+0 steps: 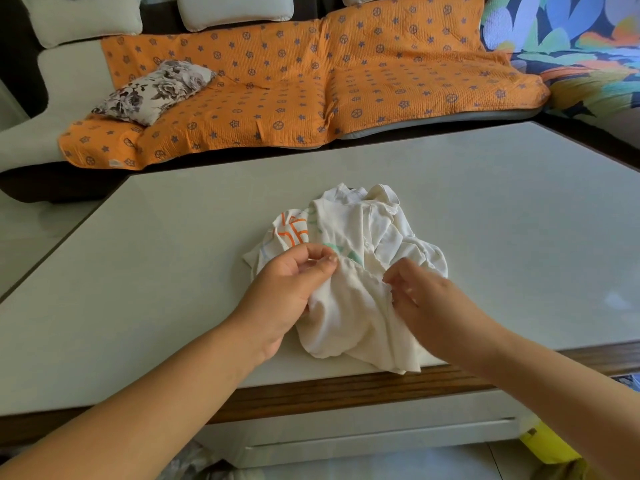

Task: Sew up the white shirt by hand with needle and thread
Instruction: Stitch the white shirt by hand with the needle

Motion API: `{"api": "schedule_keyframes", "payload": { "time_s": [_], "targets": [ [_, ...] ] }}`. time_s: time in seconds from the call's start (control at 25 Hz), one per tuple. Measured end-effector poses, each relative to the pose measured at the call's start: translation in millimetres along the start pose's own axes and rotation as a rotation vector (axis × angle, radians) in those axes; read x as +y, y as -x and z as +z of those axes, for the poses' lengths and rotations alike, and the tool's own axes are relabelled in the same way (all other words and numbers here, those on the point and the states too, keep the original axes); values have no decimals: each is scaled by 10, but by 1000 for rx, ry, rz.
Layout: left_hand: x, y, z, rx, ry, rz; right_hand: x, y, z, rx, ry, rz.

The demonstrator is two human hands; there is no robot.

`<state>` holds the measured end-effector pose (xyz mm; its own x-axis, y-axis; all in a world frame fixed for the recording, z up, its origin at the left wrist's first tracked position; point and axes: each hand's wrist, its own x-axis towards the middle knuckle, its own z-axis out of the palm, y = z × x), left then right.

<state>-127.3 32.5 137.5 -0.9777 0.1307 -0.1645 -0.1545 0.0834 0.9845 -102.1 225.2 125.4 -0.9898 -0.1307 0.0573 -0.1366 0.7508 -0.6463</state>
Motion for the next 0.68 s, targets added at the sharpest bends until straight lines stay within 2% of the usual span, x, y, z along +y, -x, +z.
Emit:
{"api": "schedule_keyframes", "payload": {
  "time_s": [0.08,0.16,0.28,0.36,0.52,0.68],
  "targets": [
    [-5,7,5,-52,-44,29,-7,-73,-104,208,-132,64],
    [-8,8,8,-88,-76,41,0,-178,-255,327,-460,193],
    [-5,33,16,-154,-86,55,23,-308,-470,244,-1170,334],
    [-5,55,21,-199,-87,59,98,-366,-577,234,-1395,365],
    [-12,55,14,-236,-75,64,298,-466,-705,364,-1508,379],
    [-35,58,2,-249,-48,58,487,-495,-781,547,-1406,400]
  ]
}}
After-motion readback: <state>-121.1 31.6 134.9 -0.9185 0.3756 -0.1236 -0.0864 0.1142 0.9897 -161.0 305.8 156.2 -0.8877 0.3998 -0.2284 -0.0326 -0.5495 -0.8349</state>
